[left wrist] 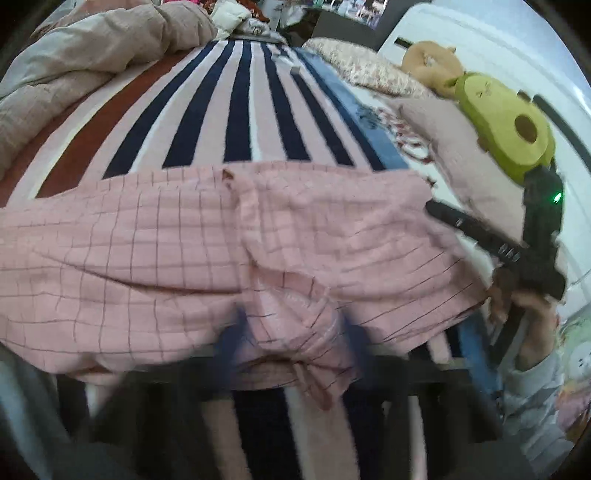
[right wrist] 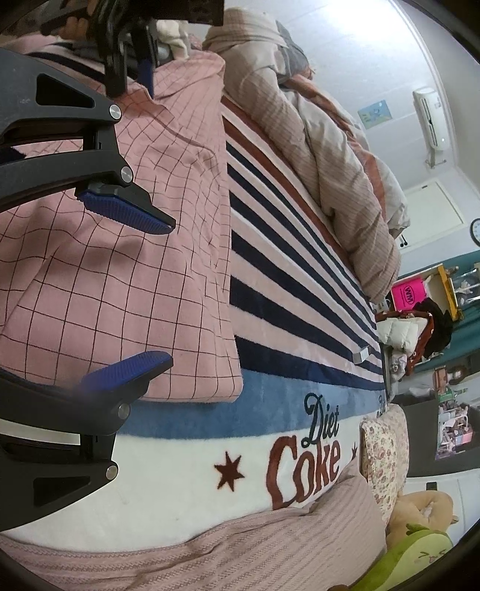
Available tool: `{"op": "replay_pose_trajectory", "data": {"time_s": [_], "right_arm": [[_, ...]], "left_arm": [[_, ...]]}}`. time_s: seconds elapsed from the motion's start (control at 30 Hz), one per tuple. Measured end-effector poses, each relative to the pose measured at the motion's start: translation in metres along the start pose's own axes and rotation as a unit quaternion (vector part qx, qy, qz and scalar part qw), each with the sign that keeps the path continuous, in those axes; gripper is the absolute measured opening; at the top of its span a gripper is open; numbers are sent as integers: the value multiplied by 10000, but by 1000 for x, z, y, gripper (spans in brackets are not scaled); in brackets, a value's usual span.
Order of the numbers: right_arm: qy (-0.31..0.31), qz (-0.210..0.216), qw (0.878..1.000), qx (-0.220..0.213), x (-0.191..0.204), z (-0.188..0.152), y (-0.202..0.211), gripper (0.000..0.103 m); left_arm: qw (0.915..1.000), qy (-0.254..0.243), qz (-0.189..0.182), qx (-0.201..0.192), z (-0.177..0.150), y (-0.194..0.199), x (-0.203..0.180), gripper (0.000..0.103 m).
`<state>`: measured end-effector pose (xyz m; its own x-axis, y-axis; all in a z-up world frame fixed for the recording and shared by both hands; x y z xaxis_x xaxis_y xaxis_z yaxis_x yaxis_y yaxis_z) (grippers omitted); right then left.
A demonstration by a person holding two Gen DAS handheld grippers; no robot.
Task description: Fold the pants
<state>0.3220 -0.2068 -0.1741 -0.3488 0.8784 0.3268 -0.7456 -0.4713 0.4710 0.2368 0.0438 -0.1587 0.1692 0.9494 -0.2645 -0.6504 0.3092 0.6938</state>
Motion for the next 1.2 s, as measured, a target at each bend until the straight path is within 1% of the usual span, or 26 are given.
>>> {"op": "replay_pose_trajectory", "data": {"time_s": [0.03,0.1,0.2,0.27,0.3,0.37,0.4,0.43,0.47,0.5,0.57,0.6,0.67,0.73,0.77,0.83,0.87,1.0,1.13,1.2], "right_arm": [[-13,7,10000,-3,0,0,0,62],[-34,17,10000,-12,0,1,0,62],[-41,22,10000,-18,0,1,1,62],[-40,26,10000,-10,0,1,1,62],[-36,38,10000,-1,0,1,1,62],[-14,49,10000,15,1,1,1,62],[-7,50,10000,15,2,1,1,62],[0,50,10000,17,2,1,1,62],[-2,47,10000,19,2,1,2,62],[-4,47,10000,25,2,1,1,62],[-17,36,10000,47,2,0,0,62],[-15,26,10000,63,2,-1,-1,62],[3,0,10000,89,2,-3,-3,62],[40,-16,9999,112,3,-6,-5,62],[70,-15,9999,113,4,-6,-5,62],[148,-18,9998,97,7,-8,-5,62],[196,-27,9998,88,9,-8,-5,62],[290,-33,9996,22,12,-10,-7,62],[93,79,9999,-90,8,-12,-8,62],[-2,97,9998,-152,5,-11,-8,62]], "left_arm": [[10000,22,27,34,-3,1,4,12],[9996,-19,278,14,-11,5,12,10],[9991,53,419,44,-21,12,21,10],[9986,-18,529,65,-21,18,22,10],[9985,5,539,83,-19,21,24,14],[9988,196,459,-21,-7,36,28,35],[9988,216,408,-154,3,46,30,59],[9985,200,410,-286,11,55,32,71],[9975,187,466,-504,26,70,38,71],[9967,208,507,-605,36,80,43,71],[9942,281,653,-802,61,102,62,76],[9928,320,767,-865,69,110,72,83],[9892,375,1069,-926,83,123,97,84],[9854,312,1425,-879,93,128,122,84],[9817,271,1703,-814,94,128,137,84],[9774,243,1993,-658,88,127,161,84],[9770,272,2044,-547,83,124,174,84],[9772,554,2019,-355,62,118,220,84],[9722,798,2192,-213,44,111,259,84],[9700,1132,2148,-135,36,108,282,84]]}}
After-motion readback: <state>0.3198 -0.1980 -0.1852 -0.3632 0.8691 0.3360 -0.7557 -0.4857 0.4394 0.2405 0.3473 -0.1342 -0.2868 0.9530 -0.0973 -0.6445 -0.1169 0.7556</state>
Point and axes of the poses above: each gripper's, at about its wrist camera, not at the fingertips, and y roughly against the way its jaws point, x to its left, z to its top, the point moved 2 cm from there along -y, roughly the way its jaws point, and after that the axes turned 14 degrees about -x, right-handed, at the moved point
